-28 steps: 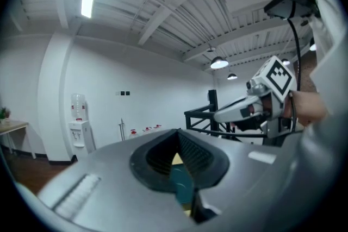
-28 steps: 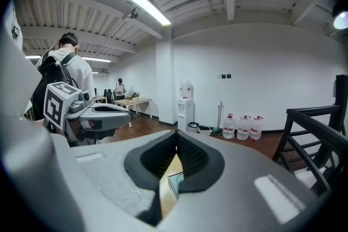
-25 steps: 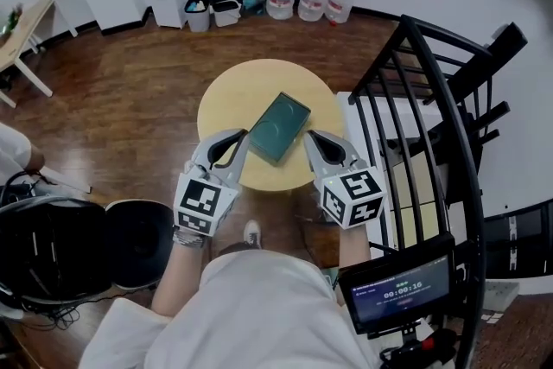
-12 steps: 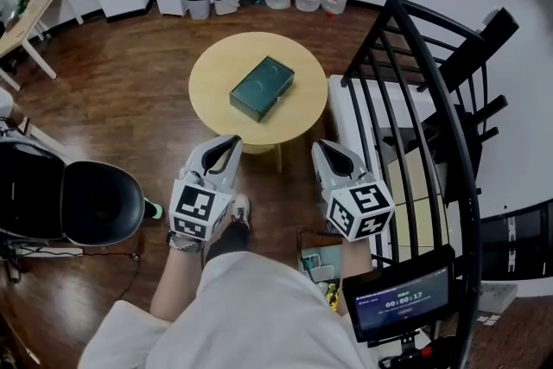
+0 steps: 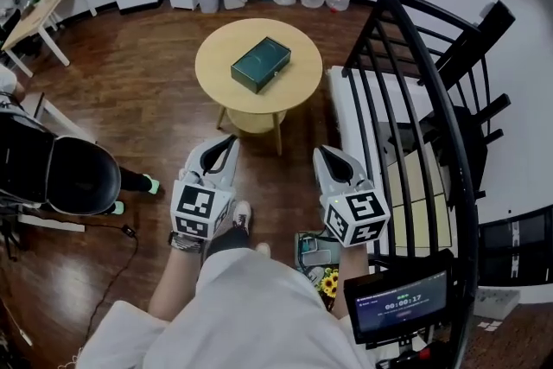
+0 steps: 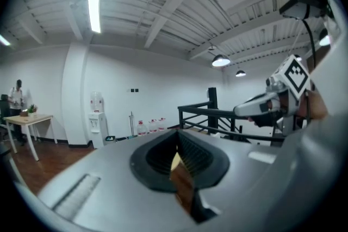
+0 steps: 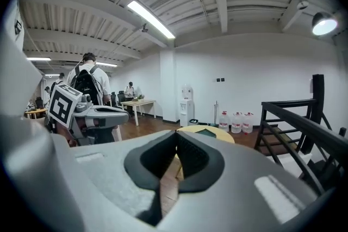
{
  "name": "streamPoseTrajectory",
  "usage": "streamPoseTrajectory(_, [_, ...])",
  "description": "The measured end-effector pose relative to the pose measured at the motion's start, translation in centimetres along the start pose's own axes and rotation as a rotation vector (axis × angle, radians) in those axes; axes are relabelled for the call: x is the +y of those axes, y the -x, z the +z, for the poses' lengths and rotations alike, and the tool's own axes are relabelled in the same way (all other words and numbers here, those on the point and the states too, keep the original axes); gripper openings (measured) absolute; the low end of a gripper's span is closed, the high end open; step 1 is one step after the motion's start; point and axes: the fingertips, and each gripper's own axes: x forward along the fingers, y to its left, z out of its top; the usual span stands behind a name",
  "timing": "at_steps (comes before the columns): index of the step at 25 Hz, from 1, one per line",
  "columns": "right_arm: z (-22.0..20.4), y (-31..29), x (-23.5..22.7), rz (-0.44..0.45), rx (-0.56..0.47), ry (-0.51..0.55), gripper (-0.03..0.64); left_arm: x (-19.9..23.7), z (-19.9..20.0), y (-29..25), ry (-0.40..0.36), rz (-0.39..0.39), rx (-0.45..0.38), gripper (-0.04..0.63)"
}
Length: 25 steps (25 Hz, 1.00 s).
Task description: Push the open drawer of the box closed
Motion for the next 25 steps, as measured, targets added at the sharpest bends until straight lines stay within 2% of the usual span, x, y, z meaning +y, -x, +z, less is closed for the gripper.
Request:
streamPoseTrajectory(6, [0.5,2.1,1.2,0.007,-0.037,0.004,0.004,-1.0,0.1,2.3,-0.007,0.005,0.006,0.006])
streamPoseTrajectory(14, [0.1,4.3,1.8,-0.036,-0.042,-0.018,0.004,-2.2,1.1,4.3,-0.048,-0.008,0.002,0.006])
streamPoseTrajectory(25, [-0.2,7.7,7.7,-0.059,-0.061,-0.004,0.004,-3.5,-0.5,11.6,-0.054,-0.034,-0.023,0.008])
